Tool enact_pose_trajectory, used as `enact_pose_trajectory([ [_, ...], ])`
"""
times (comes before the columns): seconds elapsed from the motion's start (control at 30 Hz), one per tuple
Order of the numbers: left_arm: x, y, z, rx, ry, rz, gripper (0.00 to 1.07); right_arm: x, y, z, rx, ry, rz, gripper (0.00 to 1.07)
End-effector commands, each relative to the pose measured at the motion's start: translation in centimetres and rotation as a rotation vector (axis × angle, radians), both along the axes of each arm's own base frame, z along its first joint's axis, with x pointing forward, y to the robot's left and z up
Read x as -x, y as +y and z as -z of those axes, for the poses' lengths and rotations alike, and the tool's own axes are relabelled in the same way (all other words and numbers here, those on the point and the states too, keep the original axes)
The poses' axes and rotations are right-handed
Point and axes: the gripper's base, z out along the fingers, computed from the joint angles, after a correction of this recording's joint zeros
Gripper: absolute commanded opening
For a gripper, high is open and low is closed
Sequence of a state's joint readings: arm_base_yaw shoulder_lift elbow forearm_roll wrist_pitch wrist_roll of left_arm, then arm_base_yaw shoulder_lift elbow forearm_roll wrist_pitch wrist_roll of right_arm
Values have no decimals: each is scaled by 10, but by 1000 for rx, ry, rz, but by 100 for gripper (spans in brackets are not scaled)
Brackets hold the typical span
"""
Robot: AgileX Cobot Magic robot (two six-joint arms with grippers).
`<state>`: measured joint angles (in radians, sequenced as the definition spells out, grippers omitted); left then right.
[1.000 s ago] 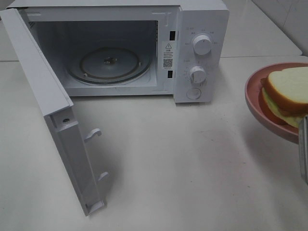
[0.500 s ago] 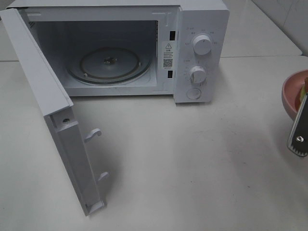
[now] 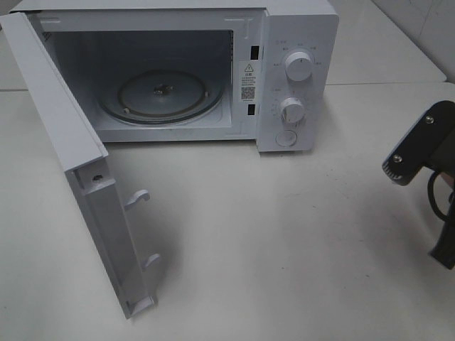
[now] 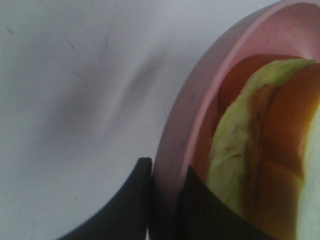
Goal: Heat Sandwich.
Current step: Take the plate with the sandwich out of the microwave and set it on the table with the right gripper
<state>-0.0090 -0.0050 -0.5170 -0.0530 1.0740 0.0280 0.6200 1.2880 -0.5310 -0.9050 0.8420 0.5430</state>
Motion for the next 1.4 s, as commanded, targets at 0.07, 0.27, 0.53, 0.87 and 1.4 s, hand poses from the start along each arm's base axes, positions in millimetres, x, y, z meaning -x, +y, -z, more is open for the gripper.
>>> enact_pose_trajectory([
  [0.07, 0, 0, 0, 8, -7, -7, 97, -14, 4, -1, 19, -56, 138, 0],
  [0.27, 0, 0, 0, 8, -7, -7, 97, -31, 13, 2, 25, -98, 290, 0],
  [0.53, 0, 0, 0, 8, -7, -7, 97, -42, 22, 20, -1, -121, 417, 1],
  [0.87, 0, 0, 0, 8, -7, -7, 97, -48, 29, 54, 2, -87, 464, 3],
  [1.4, 0, 0, 0, 8, -7, -7, 97, -68, 42, 93, 29, -100, 511, 3],
])
